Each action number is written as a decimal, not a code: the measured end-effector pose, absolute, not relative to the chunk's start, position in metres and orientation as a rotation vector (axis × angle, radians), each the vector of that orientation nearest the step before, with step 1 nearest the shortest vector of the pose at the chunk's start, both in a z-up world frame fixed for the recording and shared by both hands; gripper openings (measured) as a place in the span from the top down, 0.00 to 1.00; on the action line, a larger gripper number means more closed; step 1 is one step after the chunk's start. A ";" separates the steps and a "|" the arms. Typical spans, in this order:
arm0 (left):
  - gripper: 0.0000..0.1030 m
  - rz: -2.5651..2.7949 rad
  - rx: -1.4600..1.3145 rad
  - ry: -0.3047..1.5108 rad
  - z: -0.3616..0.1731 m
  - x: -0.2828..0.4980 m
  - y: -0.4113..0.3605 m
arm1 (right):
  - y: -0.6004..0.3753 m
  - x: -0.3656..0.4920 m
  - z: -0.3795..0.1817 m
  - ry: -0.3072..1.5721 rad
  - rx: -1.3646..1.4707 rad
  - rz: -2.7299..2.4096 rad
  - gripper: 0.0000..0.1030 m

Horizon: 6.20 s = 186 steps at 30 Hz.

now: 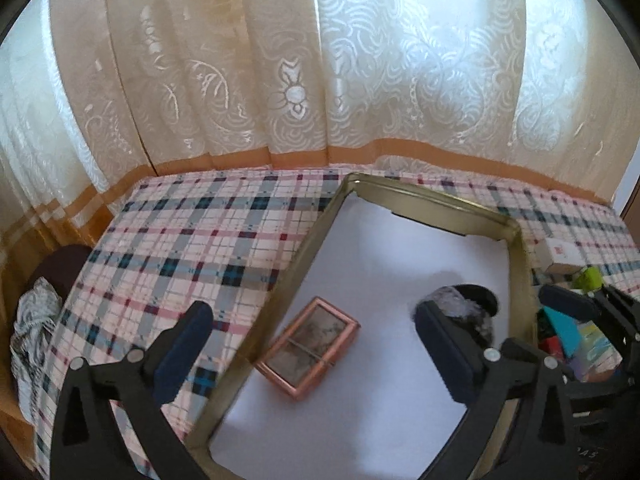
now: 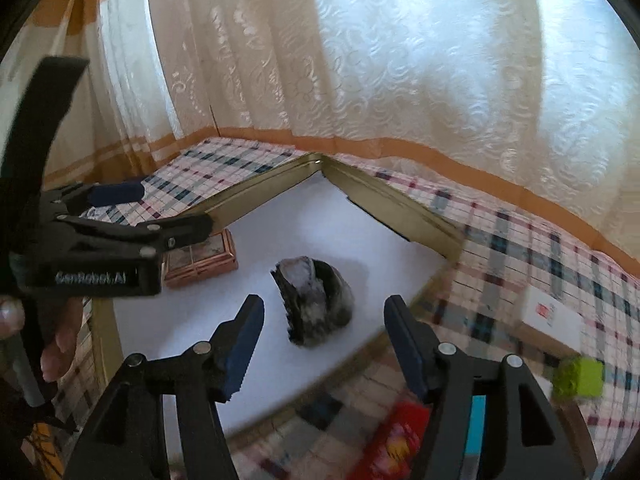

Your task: Organize rigid objects

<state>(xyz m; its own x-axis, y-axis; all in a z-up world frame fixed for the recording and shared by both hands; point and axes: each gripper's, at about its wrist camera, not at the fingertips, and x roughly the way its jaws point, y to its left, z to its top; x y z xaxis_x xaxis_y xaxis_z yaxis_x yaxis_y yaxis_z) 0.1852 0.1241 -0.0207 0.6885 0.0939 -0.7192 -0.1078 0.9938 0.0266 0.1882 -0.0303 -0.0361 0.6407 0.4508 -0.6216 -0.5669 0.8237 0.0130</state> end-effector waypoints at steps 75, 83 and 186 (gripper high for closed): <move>0.41 -0.125 0.020 0.800 -0.076 0.127 -0.072 | -0.248 0.159 -0.085 0.733 0.154 0.243 0.18; 0.54 -0.131 0.015 0.785 -0.079 0.126 -0.059 | -0.248 0.157 -0.084 0.725 0.156 0.250 0.18; 0.79 -0.100 0.039 0.578 -0.058 0.097 -0.046 | -0.194 0.100 -0.049 0.408 -0.037 0.251 0.20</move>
